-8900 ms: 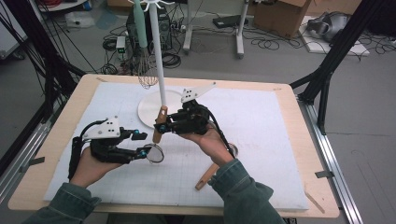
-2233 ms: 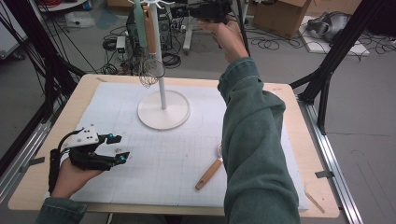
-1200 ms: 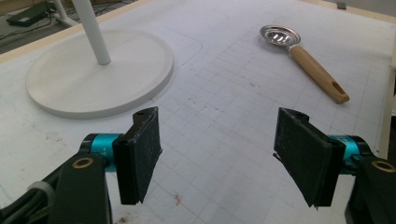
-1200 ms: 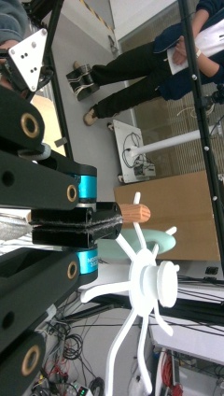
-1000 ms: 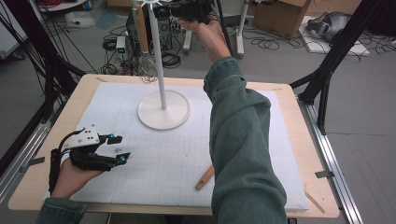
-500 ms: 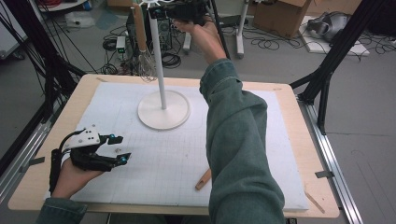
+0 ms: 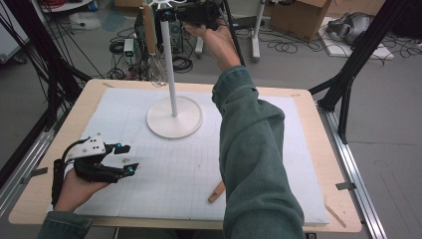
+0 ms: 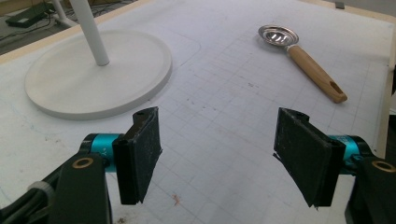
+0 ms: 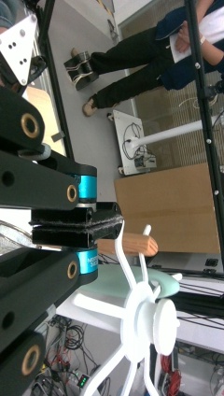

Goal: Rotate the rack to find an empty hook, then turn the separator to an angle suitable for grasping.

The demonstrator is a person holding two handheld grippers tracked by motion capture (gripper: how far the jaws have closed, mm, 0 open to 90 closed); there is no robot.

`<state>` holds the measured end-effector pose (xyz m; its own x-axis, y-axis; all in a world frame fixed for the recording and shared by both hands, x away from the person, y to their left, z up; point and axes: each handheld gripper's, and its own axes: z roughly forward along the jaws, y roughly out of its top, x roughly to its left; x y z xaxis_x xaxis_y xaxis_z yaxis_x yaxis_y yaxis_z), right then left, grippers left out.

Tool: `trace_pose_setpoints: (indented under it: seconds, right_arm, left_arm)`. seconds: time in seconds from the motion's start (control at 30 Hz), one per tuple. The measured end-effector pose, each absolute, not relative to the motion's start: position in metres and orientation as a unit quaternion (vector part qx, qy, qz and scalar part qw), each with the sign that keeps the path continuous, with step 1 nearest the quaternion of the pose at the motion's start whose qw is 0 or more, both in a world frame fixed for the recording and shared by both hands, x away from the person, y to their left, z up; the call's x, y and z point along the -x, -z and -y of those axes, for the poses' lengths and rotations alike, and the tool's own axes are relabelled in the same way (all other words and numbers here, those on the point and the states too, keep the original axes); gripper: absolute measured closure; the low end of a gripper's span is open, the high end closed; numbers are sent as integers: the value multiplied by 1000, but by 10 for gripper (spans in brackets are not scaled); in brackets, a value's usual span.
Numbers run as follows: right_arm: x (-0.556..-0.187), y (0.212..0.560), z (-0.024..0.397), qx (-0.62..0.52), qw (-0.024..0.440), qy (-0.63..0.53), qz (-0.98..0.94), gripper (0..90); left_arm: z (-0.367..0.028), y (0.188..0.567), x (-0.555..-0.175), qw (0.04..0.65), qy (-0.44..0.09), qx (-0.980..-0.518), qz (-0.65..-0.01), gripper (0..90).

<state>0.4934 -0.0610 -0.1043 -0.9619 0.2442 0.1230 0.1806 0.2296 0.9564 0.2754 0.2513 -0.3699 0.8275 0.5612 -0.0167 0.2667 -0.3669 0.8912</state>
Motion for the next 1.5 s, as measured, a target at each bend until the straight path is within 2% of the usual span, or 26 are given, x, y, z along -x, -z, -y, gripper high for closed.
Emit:
trace_pose_setpoints:
  seconds: [0.33, 0.43, 0.6, 0.77, 1.0, 1.23, 1.5]
  right_arm:
    - [-484, 106, 75, -127, 29, -607, -784, 889]
    - [-480, 110, 83, -128, 28, -610, -782, 820]
    - [-472, 120, 97, -133, 27, -606, -784, 762]
    - [-461, 134, 114, -137, 26, -601, -787, 631]
    - [-444, 153, 141, -149, 19, -603, -784, 555]
    - [-428, 171, 168, -166, 18, -599, -783, 427]
    - [-411, 198, 194, -186, 7, -593, -783, 322]
  left_arm:
    - [-253, 371, -276, 501, -146, -813, -258, 318]
    - [-252, 371, -276, 501, -146, -814, -257, 318]
    - [-249, 372, -278, 497, -144, -817, -253, 318]
    - [-246, 373, -279, 497, -141, -819, -251, 318]
    - [-242, 376, -281, 495, -137, -821, -250, 318]
    - [-238, 379, -281, 494, -134, -822, -249, 318]
    - [-236, 382, -280, 490, -135, -823, -253, 316]
